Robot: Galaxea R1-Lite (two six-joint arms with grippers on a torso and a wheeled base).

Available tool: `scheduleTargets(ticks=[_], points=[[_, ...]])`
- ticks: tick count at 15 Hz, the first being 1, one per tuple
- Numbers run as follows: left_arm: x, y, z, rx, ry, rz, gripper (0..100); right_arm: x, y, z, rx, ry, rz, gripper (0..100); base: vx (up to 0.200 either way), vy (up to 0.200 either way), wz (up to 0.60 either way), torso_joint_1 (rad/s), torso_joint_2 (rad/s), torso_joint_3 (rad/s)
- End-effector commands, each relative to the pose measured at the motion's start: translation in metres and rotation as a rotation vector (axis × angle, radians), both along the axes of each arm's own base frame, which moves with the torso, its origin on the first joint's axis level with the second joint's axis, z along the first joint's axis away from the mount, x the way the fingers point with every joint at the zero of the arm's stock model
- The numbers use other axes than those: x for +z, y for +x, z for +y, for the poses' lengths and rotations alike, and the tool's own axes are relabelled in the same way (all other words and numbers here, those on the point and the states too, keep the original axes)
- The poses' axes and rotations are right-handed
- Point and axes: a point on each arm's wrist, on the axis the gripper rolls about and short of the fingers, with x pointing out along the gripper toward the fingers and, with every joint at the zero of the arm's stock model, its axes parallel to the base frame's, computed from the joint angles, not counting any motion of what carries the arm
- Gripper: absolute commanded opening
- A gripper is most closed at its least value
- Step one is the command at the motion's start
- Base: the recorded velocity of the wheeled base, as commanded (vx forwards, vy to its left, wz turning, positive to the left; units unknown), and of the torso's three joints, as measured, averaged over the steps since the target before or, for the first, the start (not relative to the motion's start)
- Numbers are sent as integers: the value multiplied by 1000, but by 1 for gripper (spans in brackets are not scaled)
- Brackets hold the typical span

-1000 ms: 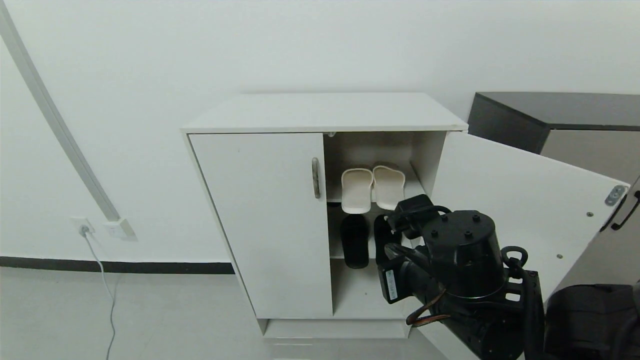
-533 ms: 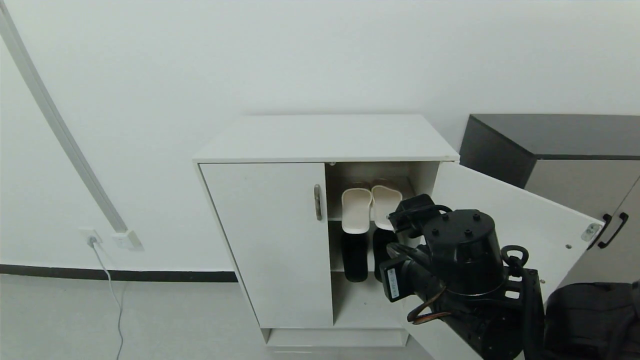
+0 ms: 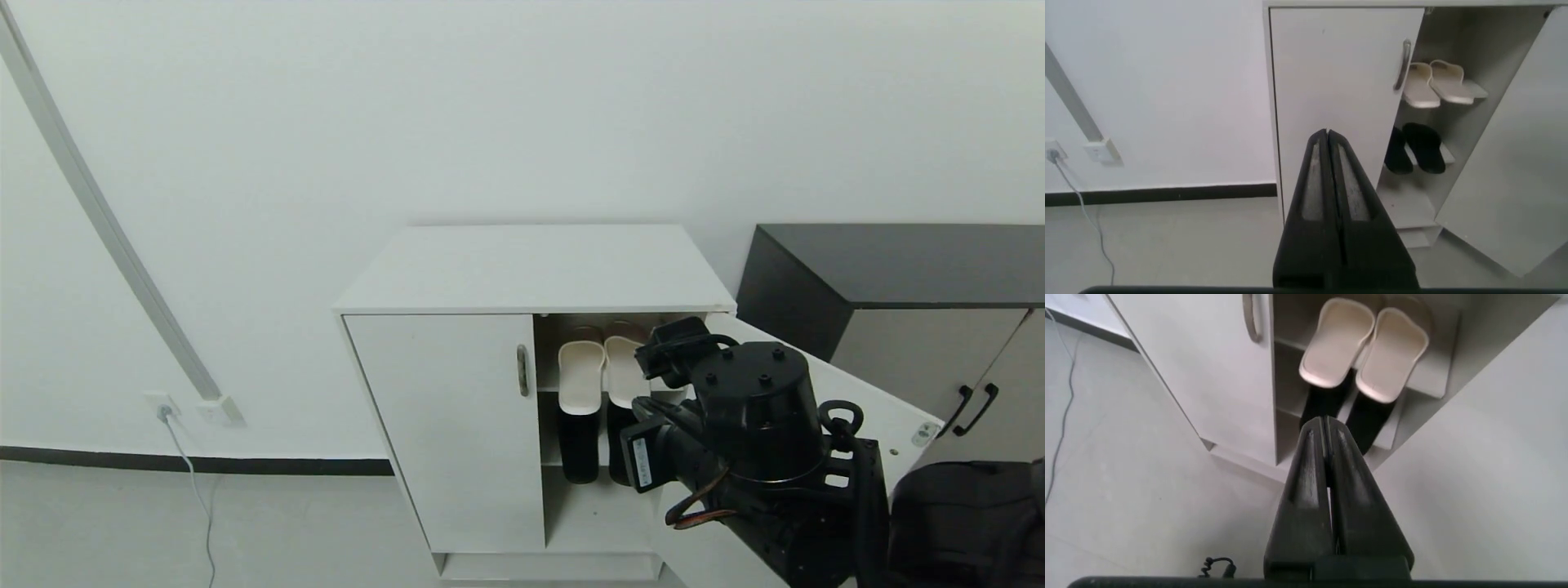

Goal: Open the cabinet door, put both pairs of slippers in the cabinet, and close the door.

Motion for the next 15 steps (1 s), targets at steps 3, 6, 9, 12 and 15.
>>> scheduleTargets(ticks=[3,6,9,12,15], points=[[0,0,0,1,-1,2,0,0,0,0,-1,1,-1,0,0,0,0,238,-567,-326],[0,0,0,1,-1,2,0,0,1,0,-1,0,0,0,0,0,0,272,-596,-343],[0,0,0,1,-1,0,0,1,1,0,-1,2,-2,0,0,0,0,212,-473,-264],[0,0,0,1,-1,0,0,0,2,-1,-5,0,-2,0,0,0,0,162,-344,-188],[0,0,0,1,-1,0,0,-1,1,-1,-2,-8,0,0,0,0,0,12,-20,-12]])
